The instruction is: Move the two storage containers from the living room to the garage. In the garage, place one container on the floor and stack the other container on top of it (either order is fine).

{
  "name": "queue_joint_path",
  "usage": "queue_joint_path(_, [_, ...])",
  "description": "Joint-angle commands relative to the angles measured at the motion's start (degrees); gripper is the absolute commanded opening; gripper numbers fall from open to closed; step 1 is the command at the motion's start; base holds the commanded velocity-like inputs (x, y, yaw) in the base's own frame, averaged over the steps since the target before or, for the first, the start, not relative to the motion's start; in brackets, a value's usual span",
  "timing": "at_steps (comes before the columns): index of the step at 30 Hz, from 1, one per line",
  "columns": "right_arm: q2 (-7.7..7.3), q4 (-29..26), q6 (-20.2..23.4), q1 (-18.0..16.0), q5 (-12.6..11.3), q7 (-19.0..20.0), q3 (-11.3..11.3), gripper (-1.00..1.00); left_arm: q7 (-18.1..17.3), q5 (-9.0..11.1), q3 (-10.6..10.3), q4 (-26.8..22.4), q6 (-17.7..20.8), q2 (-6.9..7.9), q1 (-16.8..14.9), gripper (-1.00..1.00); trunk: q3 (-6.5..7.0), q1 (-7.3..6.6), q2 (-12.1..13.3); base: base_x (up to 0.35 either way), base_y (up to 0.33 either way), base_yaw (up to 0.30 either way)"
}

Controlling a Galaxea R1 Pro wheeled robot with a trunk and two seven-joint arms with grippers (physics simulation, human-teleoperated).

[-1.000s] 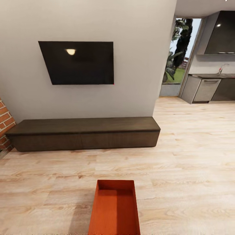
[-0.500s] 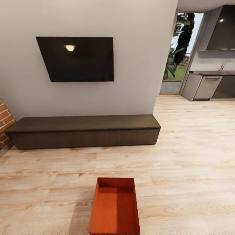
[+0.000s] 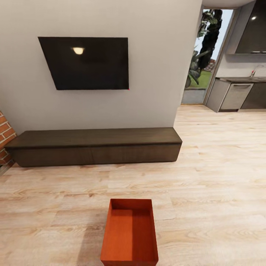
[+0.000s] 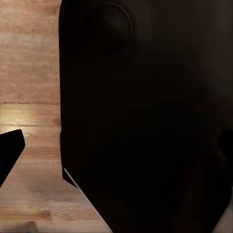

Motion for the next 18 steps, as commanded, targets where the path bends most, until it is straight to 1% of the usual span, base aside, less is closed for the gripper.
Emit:
queue_joint_path(1, [0.08, -0.01, -0.12, -0.01, -0.62, -0.11, 0.49, 1.0, 0.01, 0.48, 0.03, -0.07, 0.17, -0.02, -0.03, 1.0, -0.06, 0.0, -0.02, 0.0, 0.0, 0.0])
queue_joint_path(7, [0.29, -0.01, -0.06, -0.01, -0.76, -0.11, 0.41, 1.0, 0.0, 0.48, -0.05, -0.07, 0.16, -0.02, 0.0, 1.0, -0.1, 0.0, -0.02, 0.0, 0.0, 0.018])
queue_joint_path(12, [0.15, -0.01, -0.04, -0.01, -0.77, -0.11, 0.4, 1.0, 0.01, 0.48, -0.07, -0.07, 0.16, -0.02, 0.0, 1.0, -0.1, 0.0, -0.02, 0.0, 0.0, 0.158])
queue_joint_path(18, [0.15, -0.01, -0.03, -0.01, -0.79, -0.11, 0.4, 1.0, 0.0, 0.48, -0.08, -0.07, 0.16, -0.02, 0.0, 1.0, -0.11, 0.0, -0.02, 0.0, 0.0, 0.037])
